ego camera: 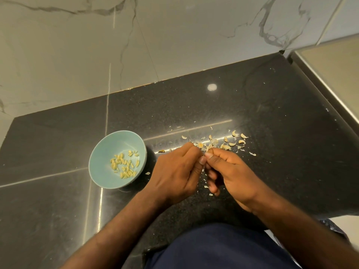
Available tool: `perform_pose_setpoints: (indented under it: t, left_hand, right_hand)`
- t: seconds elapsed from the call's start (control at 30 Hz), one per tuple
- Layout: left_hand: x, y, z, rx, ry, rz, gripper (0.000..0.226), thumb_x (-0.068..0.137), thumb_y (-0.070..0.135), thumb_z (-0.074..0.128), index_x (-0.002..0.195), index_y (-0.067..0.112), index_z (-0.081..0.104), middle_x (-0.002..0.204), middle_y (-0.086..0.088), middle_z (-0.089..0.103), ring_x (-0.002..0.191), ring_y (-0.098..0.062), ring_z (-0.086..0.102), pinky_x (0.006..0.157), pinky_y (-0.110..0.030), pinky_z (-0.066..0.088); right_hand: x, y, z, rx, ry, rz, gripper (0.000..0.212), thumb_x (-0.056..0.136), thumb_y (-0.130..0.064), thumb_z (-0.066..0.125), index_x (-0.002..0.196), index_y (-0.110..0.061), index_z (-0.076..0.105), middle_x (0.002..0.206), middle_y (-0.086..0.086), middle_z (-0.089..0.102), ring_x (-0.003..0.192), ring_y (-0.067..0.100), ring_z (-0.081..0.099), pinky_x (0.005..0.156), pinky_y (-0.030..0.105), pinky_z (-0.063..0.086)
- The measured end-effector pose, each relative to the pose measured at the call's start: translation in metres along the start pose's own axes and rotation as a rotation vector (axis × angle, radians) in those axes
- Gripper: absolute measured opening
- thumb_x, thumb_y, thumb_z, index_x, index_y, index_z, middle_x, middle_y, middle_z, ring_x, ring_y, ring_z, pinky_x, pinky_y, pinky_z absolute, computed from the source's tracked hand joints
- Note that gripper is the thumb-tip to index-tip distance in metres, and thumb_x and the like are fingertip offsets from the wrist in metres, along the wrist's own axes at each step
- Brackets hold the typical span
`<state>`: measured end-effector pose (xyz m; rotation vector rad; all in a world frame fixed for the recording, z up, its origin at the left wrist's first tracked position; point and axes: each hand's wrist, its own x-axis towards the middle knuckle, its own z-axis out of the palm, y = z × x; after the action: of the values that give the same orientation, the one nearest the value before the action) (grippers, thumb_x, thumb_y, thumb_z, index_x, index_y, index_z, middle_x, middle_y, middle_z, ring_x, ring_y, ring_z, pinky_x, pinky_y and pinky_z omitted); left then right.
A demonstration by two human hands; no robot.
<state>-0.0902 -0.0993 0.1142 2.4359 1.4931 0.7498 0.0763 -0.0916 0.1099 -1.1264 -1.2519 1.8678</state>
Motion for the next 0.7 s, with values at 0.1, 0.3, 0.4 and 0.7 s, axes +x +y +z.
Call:
perform_pose_setpoints:
  t: [0.1, 0.3, 0.4, 0.7]
  left_hand:
    - [0.0, 0.001, 0.0, -0.093, 0.037, -0.038, 0.029, 0.101, 0.028, 0.038, 0.083, 0.012, 0.053, 0.071, 0.004, 0.051, 0.058, -0.012, 0.046, 0.051, -0.032, 0.039]
    - [0.001, 0.027, 0.002, -0.795, 0.027, -0.467, 0.028, 0.101, 0.018, 0.044, 0.075, 0.012, 0.053, 0.06, 0.016, 0.054, 0.058, 0.0, 0.05, 0.059, -0.014, 0.04]
    - [-0.001, 0.033, -0.001, -1.062, -0.006, -0.714, 0.031, 0.104, 0.018, 0.043, 0.074, 0.012, 0.05, 0.058, 0.009, 0.039, 0.05, -0.005, 0.033, 0.048, -0.017, 0.028]
    - [0.0, 0.043, -0.015, -1.352, -0.135, -1.023, 0.03, 0.103, 0.017, 0.038, 0.074, 0.017, 0.046, 0.06, 0.006, 0.031, 0.046, -0.005, 0.023, 0.047, -0.02, 0.011]
  right_hand:
    - [0.0, -0.003, 0.003, 0.037, -0.007, -0.01, 0.031, 0.106, -0.021, 0.04, 0.079, -0.009, 0.049, 0.059, -0.001, 0.048, 0.049, 0.015, 0.051, 0.048, 0.03, 0.041]
    - [0.004, 0.007, 0.002, -0.376, 0.107, -0.408, 0.031, 0.105, -0.03, 0.042, 0.086, -0.008, 0.053, 0.065, 0.008, 0.054, 0.057, 0.025, 0.052, 0.052, 0.041, 0.047]
    - [0.008, 0.01, -0.008, -0.61, 0.102, -0.638, 0.022, 0.103, -0.026, 0.042, 0.089, -0.013, 0.054, 0.071, -0.011, 0.05, 0.06, 0.01, 0.048, 0.053, 0.029, 0.043]
    - [0.016, 0.013, -0.021, -1.023, 0.05, -0.849, 0.004, 0.096, -0.016, 0.046, 0.096, -0.02, 0.048, 0.079, -0.009, 0.044, 0.066, 0.005, 0.036, 0.054, 0.025, 0.037]
